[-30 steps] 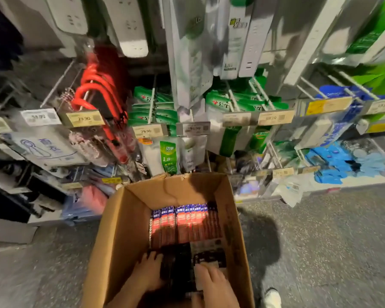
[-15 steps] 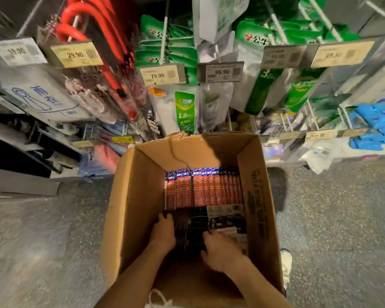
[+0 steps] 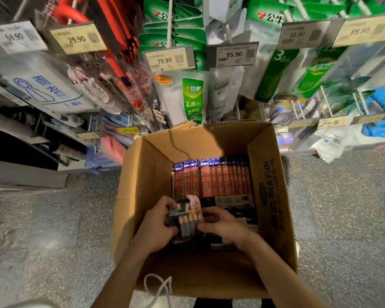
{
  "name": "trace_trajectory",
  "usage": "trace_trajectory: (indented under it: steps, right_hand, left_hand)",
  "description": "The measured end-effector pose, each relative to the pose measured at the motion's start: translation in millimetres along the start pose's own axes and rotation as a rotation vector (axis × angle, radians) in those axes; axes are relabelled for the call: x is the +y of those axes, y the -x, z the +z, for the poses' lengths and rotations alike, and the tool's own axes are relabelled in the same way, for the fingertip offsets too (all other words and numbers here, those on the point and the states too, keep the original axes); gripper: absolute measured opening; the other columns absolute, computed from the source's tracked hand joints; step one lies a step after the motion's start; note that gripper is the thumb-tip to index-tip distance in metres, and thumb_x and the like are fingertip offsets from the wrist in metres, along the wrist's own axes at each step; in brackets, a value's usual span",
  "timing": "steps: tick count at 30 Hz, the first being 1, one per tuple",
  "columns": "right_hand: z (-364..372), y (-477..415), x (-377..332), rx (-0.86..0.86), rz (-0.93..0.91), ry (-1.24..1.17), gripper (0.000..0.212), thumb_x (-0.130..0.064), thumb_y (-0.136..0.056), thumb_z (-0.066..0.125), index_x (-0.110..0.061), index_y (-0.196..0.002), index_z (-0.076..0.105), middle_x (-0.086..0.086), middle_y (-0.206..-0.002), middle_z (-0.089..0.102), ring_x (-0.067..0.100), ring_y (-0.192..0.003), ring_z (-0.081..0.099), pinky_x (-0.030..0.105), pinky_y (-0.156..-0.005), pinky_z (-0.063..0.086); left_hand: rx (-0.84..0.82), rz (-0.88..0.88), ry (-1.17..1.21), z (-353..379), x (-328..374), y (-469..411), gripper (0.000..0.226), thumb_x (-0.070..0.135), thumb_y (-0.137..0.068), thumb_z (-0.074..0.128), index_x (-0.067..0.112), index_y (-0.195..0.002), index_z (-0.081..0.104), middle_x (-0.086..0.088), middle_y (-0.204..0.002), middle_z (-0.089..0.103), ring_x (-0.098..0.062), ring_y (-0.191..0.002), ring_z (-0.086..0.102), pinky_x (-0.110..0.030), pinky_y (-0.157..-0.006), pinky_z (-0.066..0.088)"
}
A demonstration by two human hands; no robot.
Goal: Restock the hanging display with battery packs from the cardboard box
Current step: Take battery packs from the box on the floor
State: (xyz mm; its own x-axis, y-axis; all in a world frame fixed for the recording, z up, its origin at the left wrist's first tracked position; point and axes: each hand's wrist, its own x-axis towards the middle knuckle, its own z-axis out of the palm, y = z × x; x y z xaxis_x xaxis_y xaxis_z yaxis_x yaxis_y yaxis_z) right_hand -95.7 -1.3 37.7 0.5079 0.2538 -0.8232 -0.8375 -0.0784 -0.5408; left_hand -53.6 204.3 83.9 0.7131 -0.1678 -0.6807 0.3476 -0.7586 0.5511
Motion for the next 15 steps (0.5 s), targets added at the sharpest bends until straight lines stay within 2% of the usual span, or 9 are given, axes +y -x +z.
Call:
trace_trajectory:
  steps: [2,5,7,9,11,12,15]
  right_hand:
    - [0.5,2.3,-4.0,0.016,-0.067,-0.088,0.032,-0.019,-0.088,0.076,-0.025,-0.118,0.068,-0.006,-0.111,0.075,0.014,-0.106,0.068,0.036,-0.099,0.053]
    - [0.6,5.4,-8.3,0.110,-0.152,-0.256,0.020,-0.014,-0.093,0.070,-0.020,-0.112,0.072,-0.001,-0.108,0.076,0.016,-0.102,0.072,0.039,-0.089,0.059]
    - [-0.3,6.1,-8.9,0.255,-0.190,-0.340,0.019,-0.010,-0.094,0.068,-0.019,-0.111,0.071,0.000,-0.108,0.076,0.018,-0.101,0.072,0.038,-0.082,0.061]
    - [-2.0,6.3,-5.2,0.439,-0.209,-0.387,0.024,-0.007,-0.094,0.068,-0.020,-0.113,0.070,-0.003,-0.107,0.075,0.018,-0.104,0.070,0.037,-0.085,0.058]
    - [-4.7,7.9,0.0,0.550,-0.183,-0.392,0.027,-0.011,-0.094,0.068,-0.025,-0.117,0.068,-0.007,-0.111,0.073,0.015,-0.109,0.067,0.045,-0.098,0.054]
    - [-5.5,10.6,2.2,0.573,-0.172,-0.397,0.027,-0.014,-0.094,0.068,-0.027,-0.118,0.067,-0.008,-0.112,0.073,0.015,-0.111,0.066,0.048,-0.102,0.052]
    - [-6.7,23.9,5.1,0.617,-0.166,-0.364,0.025,-0.018,-0.094,0.068,-0.031,-0.116,0.068,-0.009,-0.110,0.074,0.015,-0.110,0.067,0.053,-0.102,0.051]
  left_hand:
    - [-0.027,0.031,0.094,2.2,6.9,-0.8,0.052,-0.006,-0.082,0.073,0.031,-0.107,0.045,0.004,-0.111,0.067,-0.009,-0.101,0.068,-0.026,-0.072,0.060]
    - [-0.055,0.080,0.183,10.2,12.1,-13.5,0.048,-0.005,-0.082,0.073,0.025,-0.106,0.045,0.002,-0.114,0.066,-0.010,-0.104,0.068,-0.029,-0.078,0.061]
    - [-0.056,0.020,0.329,17.4,11.8,-28.7,0.044,-0.003,-0.084,0.072,0.022,-0.108,0.044,-0.003,-0.117,0.067,-0.015,-0.107,0.068,-0.037,-0.087,0.060]
    - [-0.037,-0.115,0.404,30.9,8.5,-46.2,0.035,0.002,-0.088,0.069,0.018,-0.106,0.045,-0.011,-0.112,0.068,-0.022,-0.100,0.070,-0.038,-0.086,0.060]
    - [-0.039,-0.214,0.142,48.6,-6.7,-65.3,0.018,0.017,-0.092,0.068,0.020,-0.099,0.052,-0.008,-0.100,0.068,-0.021,-0.089,0.069,-0.034,-0.077,0.059]
    - [-0.099,-0.236,-0.019,57.7,-18.0,-72.0,0.011,0.025,-0.093,0.068,0.020,-0.096,0.058,-0.005,-0.098,0.068,-0.018,-0.087,0.068,-0.032,-0.076,0.057]
    - [-0.264,-0.298,-0.320,84.9,-50.9,-83.8,0.027,0.038,-0.089,0.072,0.018,-0.108,0.072,-0.003,-0.111,0.071,-0.018,-0.099,0.068,-0.033,-0.092,0.057]
